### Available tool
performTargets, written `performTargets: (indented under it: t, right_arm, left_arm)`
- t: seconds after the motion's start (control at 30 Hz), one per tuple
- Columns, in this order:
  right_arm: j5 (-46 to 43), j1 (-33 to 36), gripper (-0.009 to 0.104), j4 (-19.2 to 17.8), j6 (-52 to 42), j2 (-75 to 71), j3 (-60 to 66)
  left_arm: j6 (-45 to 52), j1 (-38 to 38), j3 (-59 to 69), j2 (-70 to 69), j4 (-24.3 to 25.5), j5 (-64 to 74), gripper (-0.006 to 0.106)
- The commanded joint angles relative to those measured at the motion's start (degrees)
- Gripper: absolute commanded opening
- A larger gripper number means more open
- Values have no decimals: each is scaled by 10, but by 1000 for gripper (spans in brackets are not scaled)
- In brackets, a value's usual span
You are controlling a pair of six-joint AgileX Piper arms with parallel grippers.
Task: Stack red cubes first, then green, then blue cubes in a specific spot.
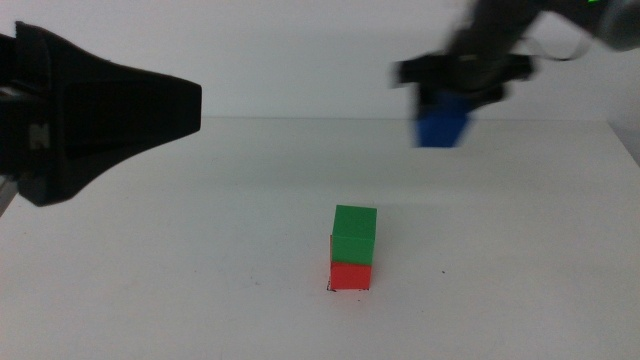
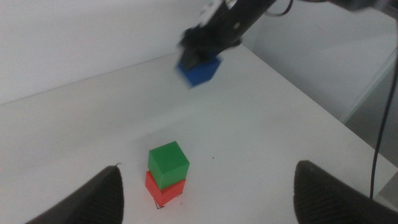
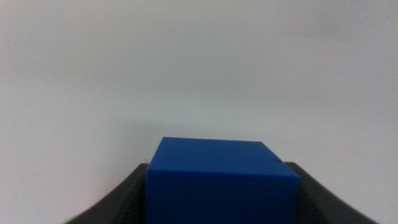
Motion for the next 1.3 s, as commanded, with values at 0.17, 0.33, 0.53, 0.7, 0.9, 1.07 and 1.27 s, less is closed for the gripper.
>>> performTargets:
  t: [0.17, 0.33, 0.53, 0.7, 0.9, 1.07, 1.27]
  right_arm:
    - [10, 188, 6, -57, 173, -24, 20]
    - [10, 206, 6, -80, 255, -25, 54]
    - [10, 206, 6, -111, 305, -21, 89]
    - [10, 204, 6, -112, 310, -1, 89]
    - [10, 201, 7, -113, 310, 23, 89]
    - [10, 201, 12, -115, 310, 32, 89]
    - [10, 201, 55, -115, 310, 37, 89]
  left_arm:
    - [0, 1, -2, -3, 3, -7, 94]
    - [0, 1, -2, -3, 3, -7, 94]
    - [0, 1, -2, -3, 3, -7, 94]
    - [0, 1, -2, -3, 3, -7, 94]
    - [0, 1, -2, -3, 9, -7, 94]
    - [0, 1, -2, -3, 9, -9, 94]
    - [0, 1, -2, -3, 9, -9, 94]
